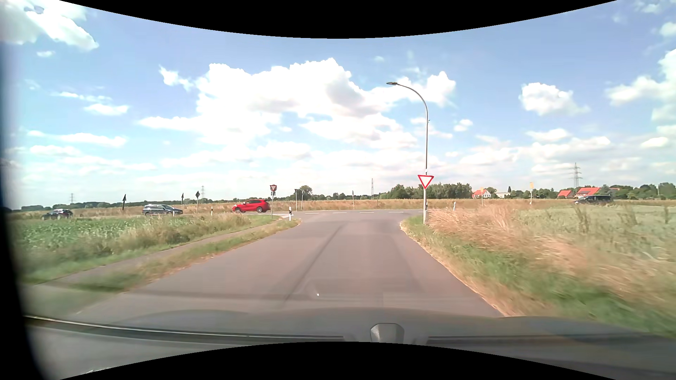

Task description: Follow the waypoints while adhering to traffic rules and regulations

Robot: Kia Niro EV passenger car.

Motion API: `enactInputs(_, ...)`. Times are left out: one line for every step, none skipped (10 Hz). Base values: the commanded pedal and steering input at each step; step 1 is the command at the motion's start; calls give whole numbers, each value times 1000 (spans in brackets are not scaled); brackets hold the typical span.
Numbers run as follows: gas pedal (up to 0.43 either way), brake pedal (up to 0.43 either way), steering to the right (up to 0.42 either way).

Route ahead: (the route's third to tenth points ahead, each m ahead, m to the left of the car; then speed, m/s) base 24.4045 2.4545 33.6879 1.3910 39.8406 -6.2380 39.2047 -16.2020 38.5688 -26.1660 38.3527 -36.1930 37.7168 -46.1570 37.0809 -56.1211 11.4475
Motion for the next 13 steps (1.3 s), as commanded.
enactInputs(0,30,6)
enactInputs(0,79,8)
enactInputs(0,122,9)
enactInputs(0,165,11)
enactInputs(0,183,12)
enactInputs(0,213,14)
enactInputs(0,238,17)
enactInputs(0,250,20)
enactInputs(0,262,22)
enactInputs(0,274,27)
enactInputs(0,274,34)
enactInputs(0,274,35)
enactInputs(0,280,39)
